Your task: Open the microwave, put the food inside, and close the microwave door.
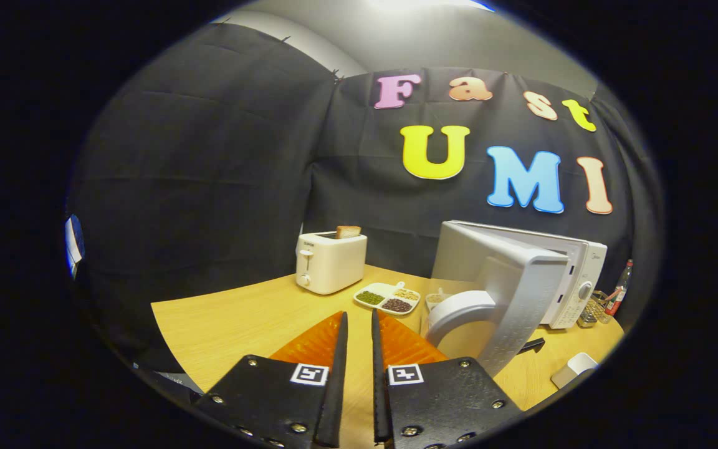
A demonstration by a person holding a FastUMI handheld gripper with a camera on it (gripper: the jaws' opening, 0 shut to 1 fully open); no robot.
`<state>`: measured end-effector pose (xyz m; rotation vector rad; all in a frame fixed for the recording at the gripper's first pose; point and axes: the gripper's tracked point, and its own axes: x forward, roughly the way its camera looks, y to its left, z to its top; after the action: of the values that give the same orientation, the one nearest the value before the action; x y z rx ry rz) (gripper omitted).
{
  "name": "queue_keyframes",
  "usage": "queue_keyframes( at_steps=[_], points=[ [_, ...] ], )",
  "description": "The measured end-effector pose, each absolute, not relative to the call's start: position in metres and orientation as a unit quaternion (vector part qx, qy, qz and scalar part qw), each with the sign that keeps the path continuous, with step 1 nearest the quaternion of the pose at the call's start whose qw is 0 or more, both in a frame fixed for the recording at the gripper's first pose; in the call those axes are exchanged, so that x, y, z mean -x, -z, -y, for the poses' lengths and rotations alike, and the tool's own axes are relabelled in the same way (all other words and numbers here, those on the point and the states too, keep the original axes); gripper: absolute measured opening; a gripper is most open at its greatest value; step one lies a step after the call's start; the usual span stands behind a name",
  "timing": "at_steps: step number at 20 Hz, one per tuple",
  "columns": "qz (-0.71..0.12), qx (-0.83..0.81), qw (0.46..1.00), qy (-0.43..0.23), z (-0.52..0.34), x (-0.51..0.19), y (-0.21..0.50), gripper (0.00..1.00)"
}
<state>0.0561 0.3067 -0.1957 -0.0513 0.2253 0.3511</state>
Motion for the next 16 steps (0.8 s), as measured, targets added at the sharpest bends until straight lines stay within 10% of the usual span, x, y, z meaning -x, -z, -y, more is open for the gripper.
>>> queue_keyframes(
  at_steps=[16],
  points=[
    [-0.104, 0.016, 0.994, -0.005, -0.106, -0.162, 0.19, 0.07]
  ],
)
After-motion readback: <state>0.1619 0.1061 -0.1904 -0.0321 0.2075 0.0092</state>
